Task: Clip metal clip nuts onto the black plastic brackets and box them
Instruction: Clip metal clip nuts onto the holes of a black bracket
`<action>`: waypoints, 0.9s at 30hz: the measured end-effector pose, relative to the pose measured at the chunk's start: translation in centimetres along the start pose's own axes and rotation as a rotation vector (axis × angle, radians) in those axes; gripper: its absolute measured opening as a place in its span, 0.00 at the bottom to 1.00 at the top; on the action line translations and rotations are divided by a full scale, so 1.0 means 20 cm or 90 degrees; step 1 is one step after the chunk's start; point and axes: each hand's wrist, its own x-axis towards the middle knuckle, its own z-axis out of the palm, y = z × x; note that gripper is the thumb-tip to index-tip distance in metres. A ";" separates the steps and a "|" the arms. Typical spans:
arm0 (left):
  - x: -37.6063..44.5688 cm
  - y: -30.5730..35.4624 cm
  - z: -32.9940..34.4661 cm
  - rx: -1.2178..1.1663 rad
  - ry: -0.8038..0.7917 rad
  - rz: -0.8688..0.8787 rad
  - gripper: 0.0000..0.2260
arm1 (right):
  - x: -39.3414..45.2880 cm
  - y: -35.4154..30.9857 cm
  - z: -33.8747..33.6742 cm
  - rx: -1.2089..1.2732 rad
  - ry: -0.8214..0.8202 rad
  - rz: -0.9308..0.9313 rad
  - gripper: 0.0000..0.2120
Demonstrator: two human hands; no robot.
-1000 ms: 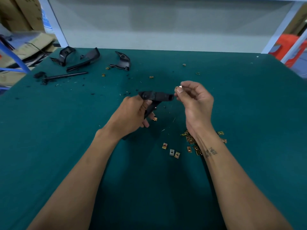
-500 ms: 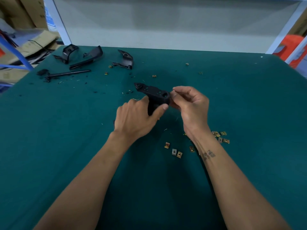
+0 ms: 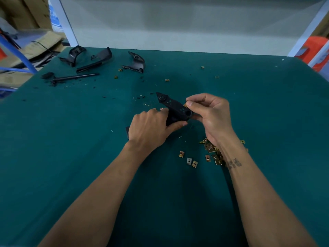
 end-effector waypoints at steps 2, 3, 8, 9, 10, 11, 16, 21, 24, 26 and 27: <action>0.00 0.00 0.00 0.016 -0.006 -0.003 0.35 | 0.00 0.00 0.01 -0.039 0.009 -0.036 0.10; 0.00 0.00 0.00 0.020 -0.007 -0.004 0.35 | 0.00 0.00 0.01 -0.066 0.013 -0.060 0.09; -0.01 0.00 -0.01 0.015 -0.010 -0.011 0.32 | -0.02 0.01 0.04 -0.184 0.025 -0.154 0.05; -0.01 0.00 -0.01 0.017 -0.009 -0.012 0.32 | -0.02 0.01 0.05 -0.174 0.031 -0.145 0.05; -0.01 0.00 -0.01 0.018 -0.009 -0.012 0.31 | -0.02 0.01 0.06 -0.154 0.038 -0.131 0.05; -0.01 0.00 -0.01 0.019 -0.009 -0.013 0.32 | -0.02 0.01 0.07 -0.133 0.046 -0.117 0.06; -0.01 0.01 -0.01 0.019 -0.008 -0.021 0.33 | -0.03 0.01 0.09 -0.138 0.051 -0.128 0.06; -0.01 0.01 -0.01 0.002 -0.015 -0.044 0.34 | -0.03 0.00 0.09 -0.150 0.027 -0.138 0.08; -0.01 0.01 -0.01 -0.010 -0.017 -0.053 0.33 | -0.04 0.01 0.11 -0.089 0.032 -0.110 0.08; -0.02 0.02 -0.01 -0.012 -0.014 -0.056 0.33 | -0.04 0.01 0.12 -0.025 0.023 -0.064 0.10; -0.02 0.02 -0.01 -0.009 -0.014 -0.056 0.33 | -0.04 0.01 0.11 0.000 0.010 -0.044 0.13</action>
